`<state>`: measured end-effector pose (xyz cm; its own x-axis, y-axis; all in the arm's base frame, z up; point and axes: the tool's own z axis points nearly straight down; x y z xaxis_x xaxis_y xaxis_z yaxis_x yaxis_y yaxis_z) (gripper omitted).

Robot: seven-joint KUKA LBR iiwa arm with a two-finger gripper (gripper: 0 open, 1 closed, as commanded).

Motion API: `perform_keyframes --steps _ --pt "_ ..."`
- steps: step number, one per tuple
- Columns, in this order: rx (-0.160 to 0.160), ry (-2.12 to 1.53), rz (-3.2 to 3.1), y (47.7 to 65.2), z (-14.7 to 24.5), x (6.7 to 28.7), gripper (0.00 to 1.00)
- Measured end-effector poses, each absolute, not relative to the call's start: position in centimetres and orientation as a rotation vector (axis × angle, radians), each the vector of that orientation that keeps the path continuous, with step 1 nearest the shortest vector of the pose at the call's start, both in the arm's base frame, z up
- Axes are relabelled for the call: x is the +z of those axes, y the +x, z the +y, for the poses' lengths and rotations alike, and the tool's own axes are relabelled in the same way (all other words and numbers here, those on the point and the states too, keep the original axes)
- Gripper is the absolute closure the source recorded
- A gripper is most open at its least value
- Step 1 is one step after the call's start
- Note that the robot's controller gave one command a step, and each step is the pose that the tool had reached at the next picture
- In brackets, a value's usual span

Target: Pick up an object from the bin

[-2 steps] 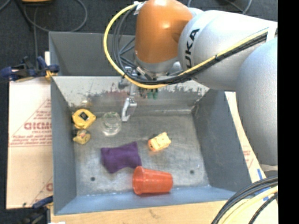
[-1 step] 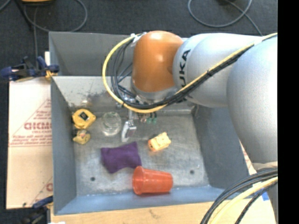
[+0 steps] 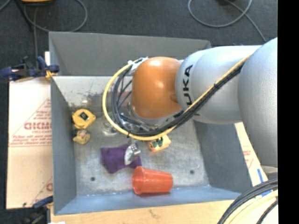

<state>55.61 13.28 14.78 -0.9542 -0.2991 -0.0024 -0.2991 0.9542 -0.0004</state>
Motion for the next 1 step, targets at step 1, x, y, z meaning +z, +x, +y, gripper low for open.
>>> perform_keyframes --steps 1 --pt "0.002 -0.417 3.113 53.79 12.85 13.99 0.0"
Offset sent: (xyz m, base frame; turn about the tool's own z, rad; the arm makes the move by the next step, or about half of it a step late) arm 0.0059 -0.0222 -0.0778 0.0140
